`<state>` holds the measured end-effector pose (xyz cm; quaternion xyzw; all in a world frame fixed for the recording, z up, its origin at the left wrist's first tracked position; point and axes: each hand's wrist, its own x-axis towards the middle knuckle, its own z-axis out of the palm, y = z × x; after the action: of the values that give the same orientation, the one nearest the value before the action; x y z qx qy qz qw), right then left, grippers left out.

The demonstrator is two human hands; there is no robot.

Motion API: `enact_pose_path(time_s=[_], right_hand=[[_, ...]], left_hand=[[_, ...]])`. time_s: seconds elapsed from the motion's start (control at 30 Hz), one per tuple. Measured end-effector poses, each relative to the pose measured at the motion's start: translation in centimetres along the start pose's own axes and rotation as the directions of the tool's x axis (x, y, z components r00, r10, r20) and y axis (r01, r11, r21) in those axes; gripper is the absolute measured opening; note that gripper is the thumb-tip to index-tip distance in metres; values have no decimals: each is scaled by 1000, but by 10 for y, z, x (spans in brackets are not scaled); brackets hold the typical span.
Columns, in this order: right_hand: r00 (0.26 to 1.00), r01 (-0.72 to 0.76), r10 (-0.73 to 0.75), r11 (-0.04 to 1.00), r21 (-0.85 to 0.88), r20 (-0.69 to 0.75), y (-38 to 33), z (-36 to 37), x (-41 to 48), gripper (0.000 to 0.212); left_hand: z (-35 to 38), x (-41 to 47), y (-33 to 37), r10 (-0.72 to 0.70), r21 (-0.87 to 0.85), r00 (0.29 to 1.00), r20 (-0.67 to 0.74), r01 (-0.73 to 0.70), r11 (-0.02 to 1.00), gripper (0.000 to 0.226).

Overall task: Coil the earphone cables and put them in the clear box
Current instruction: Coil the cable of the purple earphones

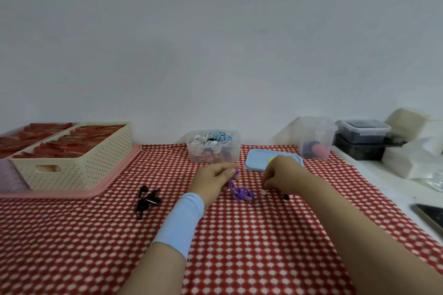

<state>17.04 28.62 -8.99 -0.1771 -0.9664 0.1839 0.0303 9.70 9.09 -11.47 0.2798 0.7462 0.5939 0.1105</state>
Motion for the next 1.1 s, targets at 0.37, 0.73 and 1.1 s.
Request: enact_pose_path(time_s=[0.37,0.73,1.1], right_hand=[[998,49,-51,462,885,-29,-27,17,-28,9],[991,19,-126,423,906,39,-21,13,-32,19],[986,-14,-147,409,912,81,-21,13,-32,21]], left_hand=[[-1,-7,-4,-23,-130,999,43,29,991,17],[4,-8,-4,-7,-313,994,108,40,949,16],[4,-10,-3,8,-360,991,134,42,932,17]])
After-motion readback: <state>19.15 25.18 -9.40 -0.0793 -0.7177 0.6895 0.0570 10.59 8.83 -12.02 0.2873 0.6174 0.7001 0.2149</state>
